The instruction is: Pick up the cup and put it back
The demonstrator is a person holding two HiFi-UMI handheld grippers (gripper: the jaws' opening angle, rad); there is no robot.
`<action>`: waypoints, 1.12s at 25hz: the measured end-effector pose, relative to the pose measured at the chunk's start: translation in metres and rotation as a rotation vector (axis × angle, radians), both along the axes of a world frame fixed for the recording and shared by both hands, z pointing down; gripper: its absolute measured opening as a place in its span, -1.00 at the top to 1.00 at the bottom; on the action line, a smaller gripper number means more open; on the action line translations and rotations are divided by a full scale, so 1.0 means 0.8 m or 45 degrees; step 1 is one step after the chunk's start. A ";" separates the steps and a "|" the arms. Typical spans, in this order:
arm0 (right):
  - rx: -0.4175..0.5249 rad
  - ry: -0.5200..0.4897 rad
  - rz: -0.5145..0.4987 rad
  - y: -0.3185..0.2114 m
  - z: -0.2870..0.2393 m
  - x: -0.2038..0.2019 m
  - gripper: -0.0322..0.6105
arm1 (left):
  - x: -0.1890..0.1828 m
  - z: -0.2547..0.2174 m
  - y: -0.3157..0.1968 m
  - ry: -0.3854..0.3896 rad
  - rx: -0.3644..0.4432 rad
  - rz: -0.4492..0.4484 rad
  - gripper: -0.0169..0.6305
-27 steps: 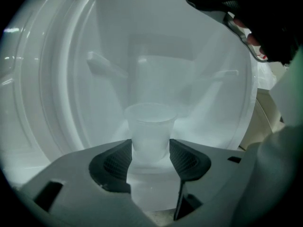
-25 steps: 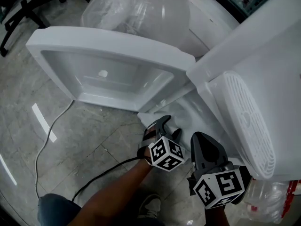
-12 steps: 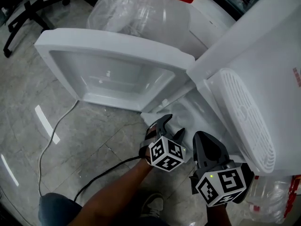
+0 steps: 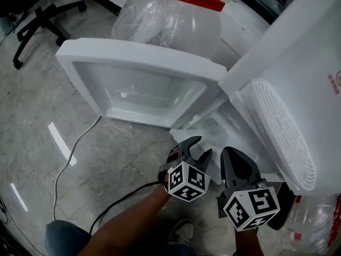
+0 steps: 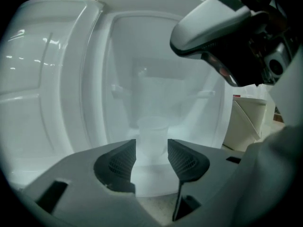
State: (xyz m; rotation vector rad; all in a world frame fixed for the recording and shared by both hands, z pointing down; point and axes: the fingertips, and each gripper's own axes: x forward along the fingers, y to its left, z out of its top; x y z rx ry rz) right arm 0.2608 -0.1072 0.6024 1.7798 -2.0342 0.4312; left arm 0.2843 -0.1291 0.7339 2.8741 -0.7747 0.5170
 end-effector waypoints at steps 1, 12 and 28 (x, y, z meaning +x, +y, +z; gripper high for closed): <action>-0.002 -0.013 0.001 -0.001 0.001 -0.002 0.83 | -0.006 -0.003 0.000 0.002 0.002 -0.008 0.29; -0.198 -0.087 -0.063 0.028 -0.013 -0.033 0.83 | -0.067 -0.077 0.015 0.059 -0.075 -0.150 0.52; -0.298 -0.155 -0.169 0.068 -0.215 -0.163 0.83 | -0.233 -0.315 0.070 -0.040 -0.076 -0.302 0.69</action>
